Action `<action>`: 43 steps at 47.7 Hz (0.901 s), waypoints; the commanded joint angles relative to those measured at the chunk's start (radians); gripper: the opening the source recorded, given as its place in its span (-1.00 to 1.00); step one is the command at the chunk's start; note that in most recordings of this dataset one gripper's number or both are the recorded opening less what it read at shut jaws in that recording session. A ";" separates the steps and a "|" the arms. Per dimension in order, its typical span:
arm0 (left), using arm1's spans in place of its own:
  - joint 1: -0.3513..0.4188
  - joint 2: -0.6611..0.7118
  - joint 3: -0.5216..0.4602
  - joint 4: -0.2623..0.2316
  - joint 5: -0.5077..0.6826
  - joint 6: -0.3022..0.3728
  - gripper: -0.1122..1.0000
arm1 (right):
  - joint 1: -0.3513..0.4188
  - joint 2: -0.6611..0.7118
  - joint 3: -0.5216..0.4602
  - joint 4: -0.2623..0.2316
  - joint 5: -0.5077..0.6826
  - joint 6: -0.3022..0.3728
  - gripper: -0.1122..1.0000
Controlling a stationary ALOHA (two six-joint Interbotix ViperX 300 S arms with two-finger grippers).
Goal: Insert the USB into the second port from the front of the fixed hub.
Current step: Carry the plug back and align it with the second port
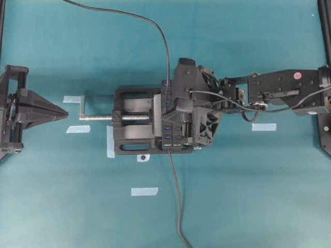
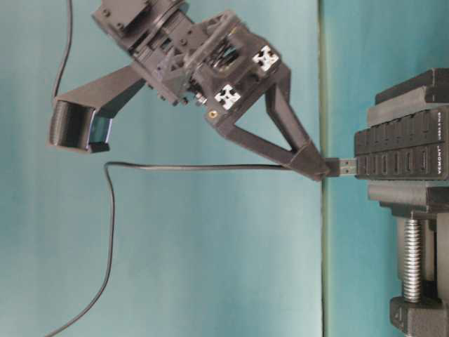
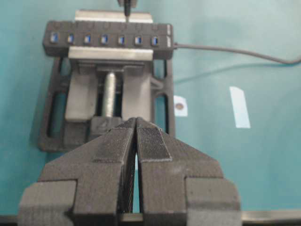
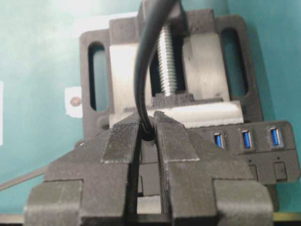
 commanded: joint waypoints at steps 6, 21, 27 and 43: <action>0.002 0.005 -0.011 0.002 -0.011 -0.002 -0.79 | 0.009 -0.002 -0.005 0.002 -0.034 0.011 -0.65; 0.002 0.005 -0.011 0.002 -0.011 -0.002 -0.79 | 0.021 0.028 -0.005 0.002 -0.052 0.012 -0.65; 0.002 0.005 -0.011 0.002 -0.011 -0.002 -0.79 | 0.026 0.034 -0.003 0.002 -0.052 0.012 -0.65; 0.000 0.005 -0.011 0.002 -0.011 -0.002 -0.79 | 0.028 0.046 -0.005 0.002 -0.049 0.012 -0.65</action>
